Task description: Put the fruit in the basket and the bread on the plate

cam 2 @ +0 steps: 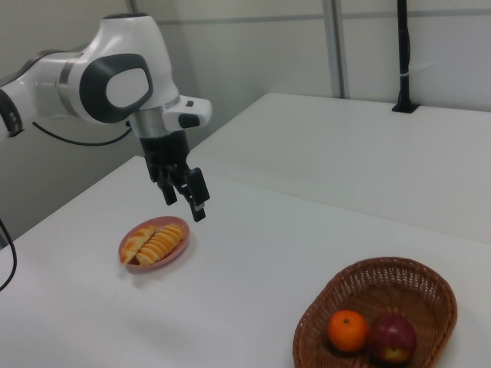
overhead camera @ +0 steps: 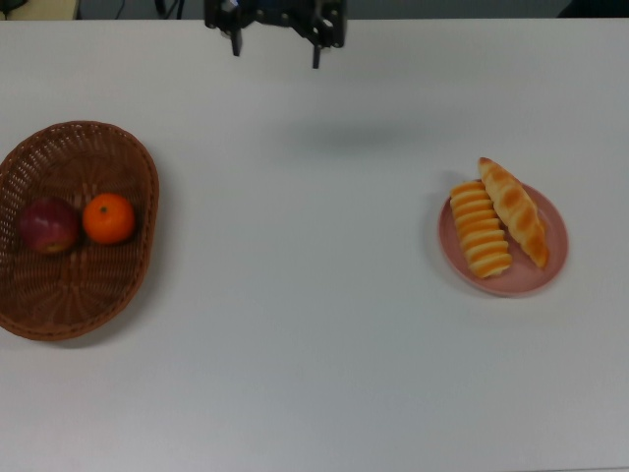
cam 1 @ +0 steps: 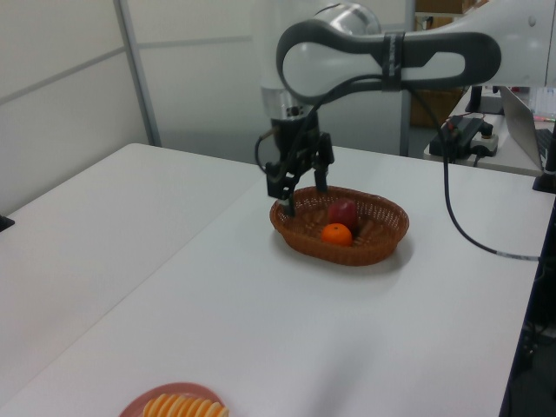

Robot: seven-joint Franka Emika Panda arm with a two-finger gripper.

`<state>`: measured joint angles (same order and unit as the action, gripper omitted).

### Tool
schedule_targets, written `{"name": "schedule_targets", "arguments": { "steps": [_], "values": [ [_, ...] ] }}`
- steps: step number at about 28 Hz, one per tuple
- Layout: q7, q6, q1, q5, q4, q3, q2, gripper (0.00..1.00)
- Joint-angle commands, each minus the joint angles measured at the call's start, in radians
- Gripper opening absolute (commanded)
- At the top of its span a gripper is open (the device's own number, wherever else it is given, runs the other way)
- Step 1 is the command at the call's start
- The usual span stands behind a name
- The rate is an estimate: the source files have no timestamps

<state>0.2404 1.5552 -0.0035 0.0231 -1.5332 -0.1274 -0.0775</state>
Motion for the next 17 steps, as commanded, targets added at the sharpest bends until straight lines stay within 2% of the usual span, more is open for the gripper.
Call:
{"name": "schedule_targets", "arguments": {
  "steps": [1,4,8,15,17],
  "values": [
    [-0.023,-0.009,-0.042,-0.025,-0.045,-0.003,0.054,1.0],
    [-0.024,0.034,-0.046,-0.023,-0.05,-0.001,0.044,1.0],
    [-0.023,0.095,-0.046,-0.025,-0.097,-0.003,0.07,1.0],
    [-0.024,0.095,-0.073,-0.031,-0.064,0.005,0.059,1.0],
    [-0.024,0.095,-0.093,-0.058,-0.051,0.006,0.058,1.0]
  ]
}}
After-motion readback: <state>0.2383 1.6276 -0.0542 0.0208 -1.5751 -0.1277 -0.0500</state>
